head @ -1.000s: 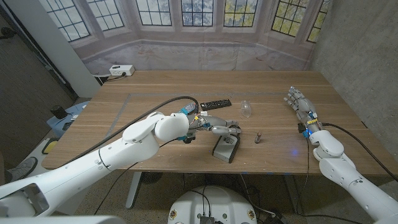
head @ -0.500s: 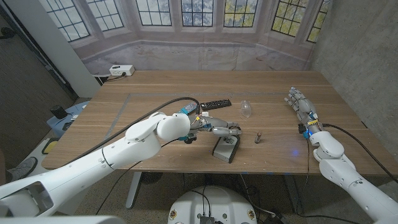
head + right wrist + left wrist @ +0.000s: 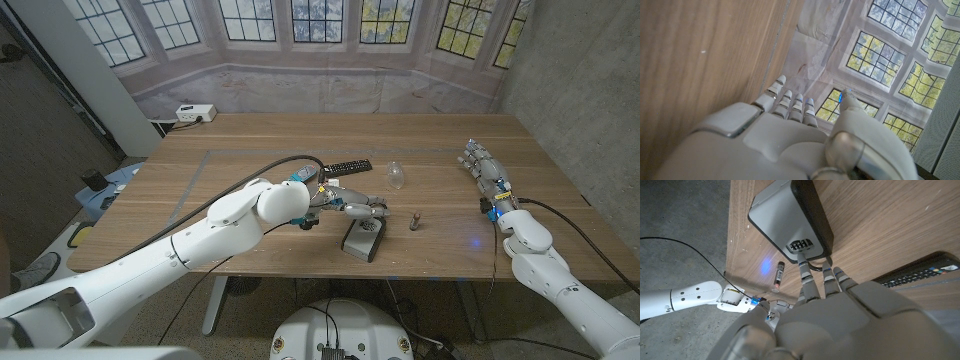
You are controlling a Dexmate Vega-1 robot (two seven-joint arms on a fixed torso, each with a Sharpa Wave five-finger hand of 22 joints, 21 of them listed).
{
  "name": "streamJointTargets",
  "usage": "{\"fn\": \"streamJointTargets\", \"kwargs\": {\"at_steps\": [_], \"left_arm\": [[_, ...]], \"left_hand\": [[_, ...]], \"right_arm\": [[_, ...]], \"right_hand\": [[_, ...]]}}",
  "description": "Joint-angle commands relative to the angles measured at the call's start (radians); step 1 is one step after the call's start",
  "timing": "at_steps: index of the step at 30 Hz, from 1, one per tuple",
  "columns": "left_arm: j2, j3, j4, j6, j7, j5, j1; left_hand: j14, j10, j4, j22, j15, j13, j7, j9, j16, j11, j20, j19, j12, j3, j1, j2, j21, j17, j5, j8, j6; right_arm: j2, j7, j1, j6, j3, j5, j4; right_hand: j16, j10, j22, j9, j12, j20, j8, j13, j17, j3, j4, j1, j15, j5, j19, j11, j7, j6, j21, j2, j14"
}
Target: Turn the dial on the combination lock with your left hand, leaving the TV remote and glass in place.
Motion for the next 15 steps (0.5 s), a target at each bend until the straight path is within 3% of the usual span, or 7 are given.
{"fn": "streamJointTargets", "kwargs": {"at_steps": [1, 15], "left_arm": [[-0.008, 0.009, 0.015, 0.012, -0.014, -0.005, -0.016], [0.002, 0.01, 0.011, 0.013, -0.014, -0.012, -0.017]], "left_hand": [[0.009, 0.018, -0.001, 0.002, -0.005, 0.002, 0.012, 0.003, -0.002, -0.003, 0.003, 0.008, 0.008, 0.01, 0.011, -0.001, -0.001, 0.001, 0.002, 0.004, 0.001], [0.016, 0.037, -0.001, 0.002, -0.01, 0.002, 0.018, 0.003, 0.0, -0.005, 0.002, 0.011, 0.011, 0.012, 0.01, -0.003, -0.001, 0.001, 0.002, 0.006, 0.011]], "right_arm": [[0.012, 0.016, 0.029, 0.007, -0.01, 0.002, 0.039], [0.017, 0.011, 0.03, 0.01, -0.013, 0.002, 0.045]], "right_hand": [[0.005, -0.001, 0.003, 0.003, 0.004, -0.073, 0.004, 0.005, 0.002, 0.007, 0.003, -0.007, -0.047, 0.005, -0.005, 0.001, 0.004, -0.004, 0.004, 0.002, -0.003], [0.005, -0.002, 0.003, 0.003, 0.004, -0.073, 0.004, 0.005, 0.002, 0.007, 0.003, -0.008, -0.048, 0.004, -0.006, 0.0, 0.004, -0.004, 0.004, 0.001, -0.004]]}}
